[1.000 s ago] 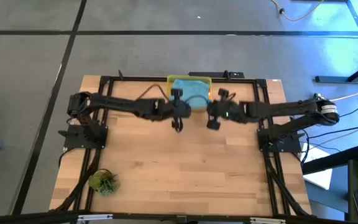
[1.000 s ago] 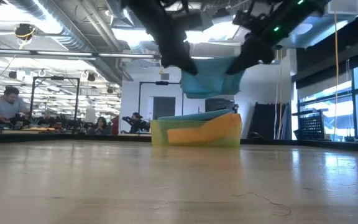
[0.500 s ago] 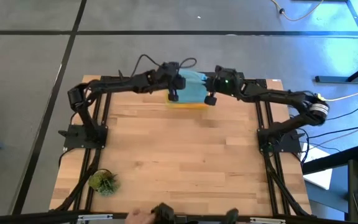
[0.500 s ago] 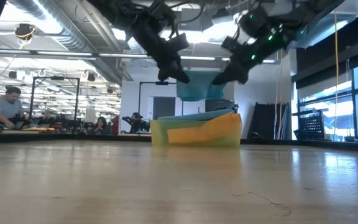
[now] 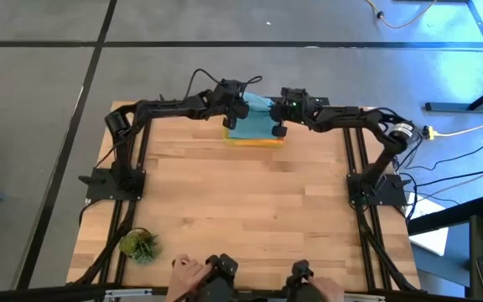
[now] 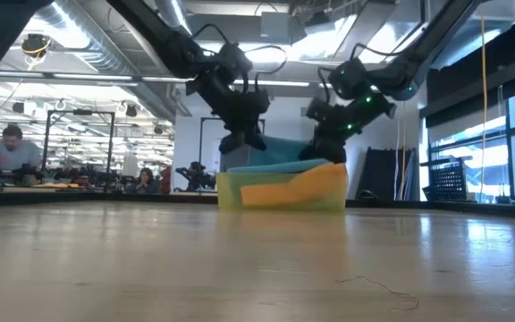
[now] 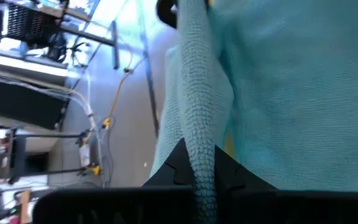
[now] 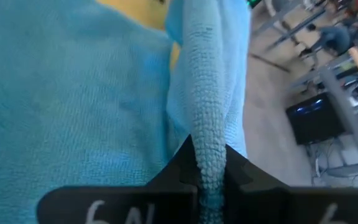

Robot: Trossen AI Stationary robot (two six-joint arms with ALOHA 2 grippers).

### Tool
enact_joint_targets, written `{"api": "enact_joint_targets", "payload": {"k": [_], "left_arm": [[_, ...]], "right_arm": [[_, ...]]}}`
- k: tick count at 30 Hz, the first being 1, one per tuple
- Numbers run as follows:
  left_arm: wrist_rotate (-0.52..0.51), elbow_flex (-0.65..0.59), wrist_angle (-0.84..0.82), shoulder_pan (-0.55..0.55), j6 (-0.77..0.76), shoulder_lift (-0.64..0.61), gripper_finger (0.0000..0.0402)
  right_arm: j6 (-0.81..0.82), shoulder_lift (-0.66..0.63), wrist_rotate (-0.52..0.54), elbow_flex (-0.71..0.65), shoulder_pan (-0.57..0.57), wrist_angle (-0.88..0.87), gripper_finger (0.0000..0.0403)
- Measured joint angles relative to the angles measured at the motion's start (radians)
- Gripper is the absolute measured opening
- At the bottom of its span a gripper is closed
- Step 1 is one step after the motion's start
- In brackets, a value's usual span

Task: Fold microfiber towels
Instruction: Put the blue microfiber cloth into the yellow bin

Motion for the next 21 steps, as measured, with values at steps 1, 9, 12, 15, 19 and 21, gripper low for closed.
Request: {"api": "enact_joint_targets", "payload": {"k": [1, 9, 12, 15, 19, 21], "left_arm": [[-0.005, 0.000, 0.015, 0.002, 0.002, 0.007, 0.0000], [0.056, 0.003, -0.110, 0.004, 0.008, 0.028, 0.0002], [0.070, 0.001, -0.181, 0.004, -0.043, 0.030, 0.0015], [0.070, -0.003, -0.235, 0.007, -0.060, 0.036, 0.0034], [0.113, -0.002, -0.280, 0.006, -0.073, 0.036, 0.0070], [0.151, -0.002, -0.300, 0.003, -0.115, 0.036, 0.0092]], "right_arm": [[0.000, 0.015, 0.000, 0.010, -0.003, -0.013, 0.0015], [0.016, 0.053, -0.066, 0.030, -0.006, -0.076, 0.0028], [0.056, 0.051, -0.108, 0.027, -0.004, -0.106, 0.0051], [0.084, 0.051, -0.164, 0.024, -0.002, -0.182, 0.0069], [0.091, 0.051, -0.169, 0.024, 0.008, -0.261, 0.0103], [0.113, 0.051, -0.179, 0.025, 0.009, -0.285, 0.0128]]}}
